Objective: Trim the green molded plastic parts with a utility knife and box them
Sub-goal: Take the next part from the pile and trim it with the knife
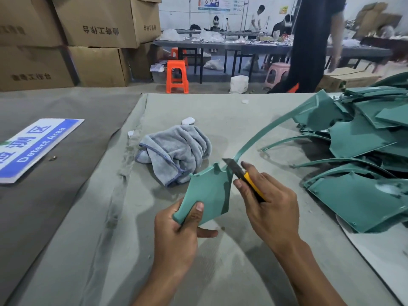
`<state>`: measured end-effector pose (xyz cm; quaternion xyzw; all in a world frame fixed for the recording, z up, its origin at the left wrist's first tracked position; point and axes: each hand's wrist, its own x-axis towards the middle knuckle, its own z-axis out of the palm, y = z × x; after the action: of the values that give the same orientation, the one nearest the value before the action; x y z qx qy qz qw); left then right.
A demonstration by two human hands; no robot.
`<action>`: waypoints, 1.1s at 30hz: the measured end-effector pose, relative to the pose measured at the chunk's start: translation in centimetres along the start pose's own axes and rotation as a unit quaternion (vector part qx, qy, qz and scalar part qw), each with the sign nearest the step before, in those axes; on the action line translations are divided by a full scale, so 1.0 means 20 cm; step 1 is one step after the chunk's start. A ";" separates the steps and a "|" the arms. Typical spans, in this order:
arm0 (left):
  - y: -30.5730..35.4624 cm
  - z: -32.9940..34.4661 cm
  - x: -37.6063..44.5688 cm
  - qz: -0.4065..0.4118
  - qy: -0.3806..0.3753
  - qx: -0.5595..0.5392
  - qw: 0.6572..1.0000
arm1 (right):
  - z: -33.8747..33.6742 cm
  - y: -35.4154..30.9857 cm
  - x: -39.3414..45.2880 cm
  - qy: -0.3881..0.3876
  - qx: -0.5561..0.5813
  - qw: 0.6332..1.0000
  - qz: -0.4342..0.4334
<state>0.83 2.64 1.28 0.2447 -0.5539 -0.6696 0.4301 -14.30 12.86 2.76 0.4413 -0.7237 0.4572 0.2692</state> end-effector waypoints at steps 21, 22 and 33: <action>0.02 0.05 0.00 0.015 0.009 -0.042 0.999 | 0.04 -0.24 -0.02 -0.068 0.396 0.880 0.252; 0.01 0.05 0.00 0.022 0.008 -0.040 0.999 | 0.04 -0.26 -0.02 -0.072 0.415 0.868 0.262; 0.02 0.05 0.00 0.041 0.040 -0.041 0.997 | 0.04 -0.26 -0.02 -0.054 0.424 0.846 0.317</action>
<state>0.07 3.19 2.00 0.2299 -0.5179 -0.6633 0.4889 -9.47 11.32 4.33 0.2829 -0.5731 0.7556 -0.1437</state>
